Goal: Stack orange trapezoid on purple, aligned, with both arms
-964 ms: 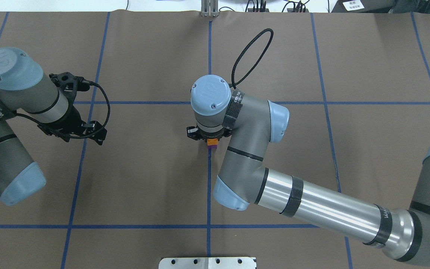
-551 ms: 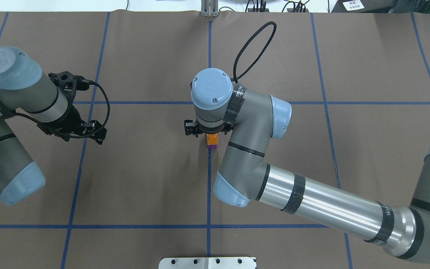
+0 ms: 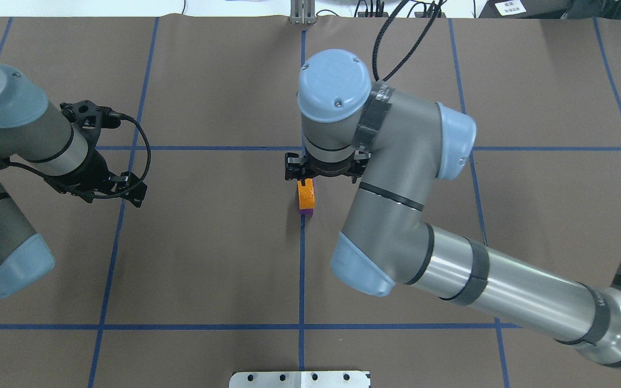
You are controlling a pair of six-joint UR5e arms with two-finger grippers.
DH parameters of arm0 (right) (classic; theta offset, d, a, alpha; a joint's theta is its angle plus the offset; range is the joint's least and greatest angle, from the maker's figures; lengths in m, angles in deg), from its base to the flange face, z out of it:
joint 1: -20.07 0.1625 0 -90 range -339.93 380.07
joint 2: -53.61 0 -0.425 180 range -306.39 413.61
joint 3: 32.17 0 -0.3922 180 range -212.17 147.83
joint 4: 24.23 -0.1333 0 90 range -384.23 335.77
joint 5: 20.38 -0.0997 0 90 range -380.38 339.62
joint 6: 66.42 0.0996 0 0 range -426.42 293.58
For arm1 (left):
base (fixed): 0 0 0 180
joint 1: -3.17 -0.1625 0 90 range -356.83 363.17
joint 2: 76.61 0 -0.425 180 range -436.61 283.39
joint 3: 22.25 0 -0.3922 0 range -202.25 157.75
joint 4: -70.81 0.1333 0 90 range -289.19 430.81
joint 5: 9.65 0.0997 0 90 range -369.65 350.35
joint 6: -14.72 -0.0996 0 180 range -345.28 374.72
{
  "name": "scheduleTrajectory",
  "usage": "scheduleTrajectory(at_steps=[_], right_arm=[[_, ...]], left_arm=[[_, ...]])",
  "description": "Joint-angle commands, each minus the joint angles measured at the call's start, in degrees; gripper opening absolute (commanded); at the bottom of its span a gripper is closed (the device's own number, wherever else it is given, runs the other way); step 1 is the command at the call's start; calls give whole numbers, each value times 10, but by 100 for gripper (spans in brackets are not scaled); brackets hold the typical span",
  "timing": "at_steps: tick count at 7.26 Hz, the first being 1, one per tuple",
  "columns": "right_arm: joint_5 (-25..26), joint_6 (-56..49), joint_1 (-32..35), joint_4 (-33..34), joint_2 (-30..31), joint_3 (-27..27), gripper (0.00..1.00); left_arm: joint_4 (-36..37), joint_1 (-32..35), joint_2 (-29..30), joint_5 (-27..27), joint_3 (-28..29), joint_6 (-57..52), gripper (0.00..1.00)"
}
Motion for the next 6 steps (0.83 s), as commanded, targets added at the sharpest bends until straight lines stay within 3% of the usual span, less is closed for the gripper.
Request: scheduleTrajectory(at_steps=[1,2,4,6], right_arm=[[-71,-95,93,10,138,105,100],[-107,-162,154,10,203,128,100],[-172,-389,300,9,315,124,100],[-227,-609,440,9,383,58,100]], left_arm=[[-3,68,-57,-3,-23,-103,100],[-3,109,-83,-32,-21,-171,100],[-3,254,-129,-138,24,-374,100],[3,362,-136,-162,104,-545,100]])
